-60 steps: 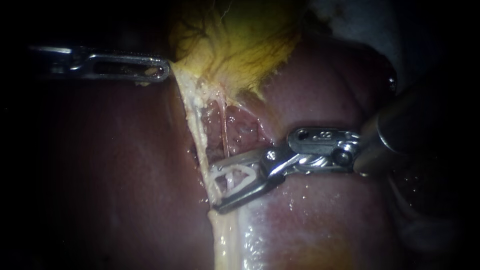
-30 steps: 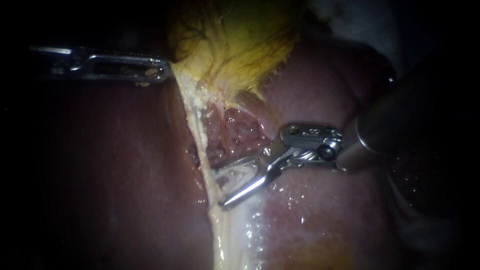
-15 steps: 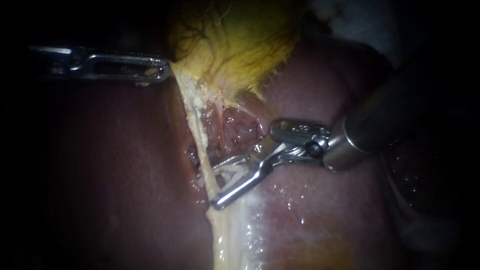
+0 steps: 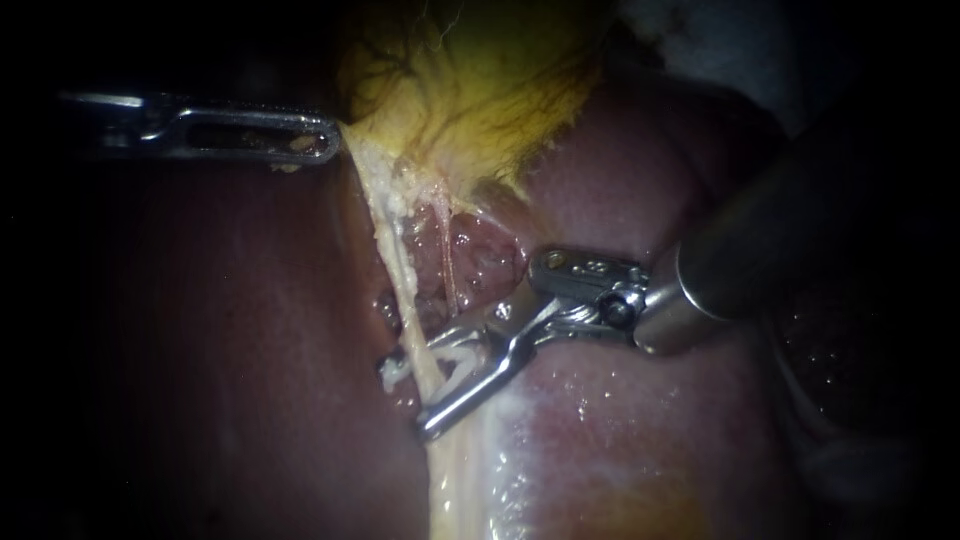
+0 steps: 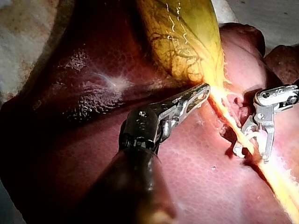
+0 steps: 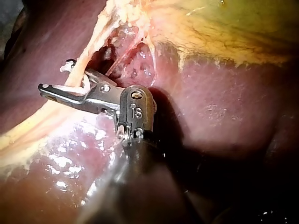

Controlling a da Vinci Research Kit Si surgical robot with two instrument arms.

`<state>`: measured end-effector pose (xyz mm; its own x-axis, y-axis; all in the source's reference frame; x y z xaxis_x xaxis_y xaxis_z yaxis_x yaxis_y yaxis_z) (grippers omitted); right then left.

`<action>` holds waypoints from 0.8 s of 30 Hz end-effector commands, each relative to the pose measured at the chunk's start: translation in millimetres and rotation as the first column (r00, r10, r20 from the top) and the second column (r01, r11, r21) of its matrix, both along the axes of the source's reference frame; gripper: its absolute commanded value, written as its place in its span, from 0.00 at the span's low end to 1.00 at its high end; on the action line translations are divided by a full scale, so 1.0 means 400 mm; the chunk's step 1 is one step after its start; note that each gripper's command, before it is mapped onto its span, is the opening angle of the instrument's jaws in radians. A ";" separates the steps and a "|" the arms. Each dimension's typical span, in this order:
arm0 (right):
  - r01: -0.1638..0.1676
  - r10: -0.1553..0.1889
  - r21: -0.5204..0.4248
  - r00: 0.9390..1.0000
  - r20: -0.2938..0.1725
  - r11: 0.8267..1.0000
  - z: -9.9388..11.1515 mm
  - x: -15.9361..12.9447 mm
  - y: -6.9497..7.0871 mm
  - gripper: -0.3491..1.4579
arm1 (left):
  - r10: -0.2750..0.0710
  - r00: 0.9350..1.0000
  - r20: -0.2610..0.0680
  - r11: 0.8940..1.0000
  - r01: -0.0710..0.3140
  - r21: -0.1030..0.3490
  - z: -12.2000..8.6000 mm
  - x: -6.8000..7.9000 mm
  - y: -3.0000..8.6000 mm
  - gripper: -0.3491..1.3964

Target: Clipping first clip left tube

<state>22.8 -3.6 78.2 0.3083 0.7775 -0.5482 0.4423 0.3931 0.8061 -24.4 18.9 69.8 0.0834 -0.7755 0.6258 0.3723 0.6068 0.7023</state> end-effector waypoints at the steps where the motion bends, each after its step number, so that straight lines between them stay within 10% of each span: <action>1: 0.004 -0.004 0.002 1.000 -0.002 1.000 -0.0009 0.0000 0.0000 0.47 | 0.000 1.000 0.000 1.000 0.000 0.000 0.0000 0.0001 0.0000 0.00; 14: 0.024 -0.024 0.012 0.999 -0.024 1.000 -0.0105 0.0008 0.0019 0.41 | 0.001 1.000 0.001 1.000 -0.001 0.000 -0.0001 0.0003 0.0000 0.00; 24: 0.028 -0.027 0.009 0.999 -0.023 1.000 -0.0102 0.0009 0.0011 0.16 | 0.001 1.000 0.001 1.000 -0.001 0.000 -0.0001 0.0003 0.0001 0.00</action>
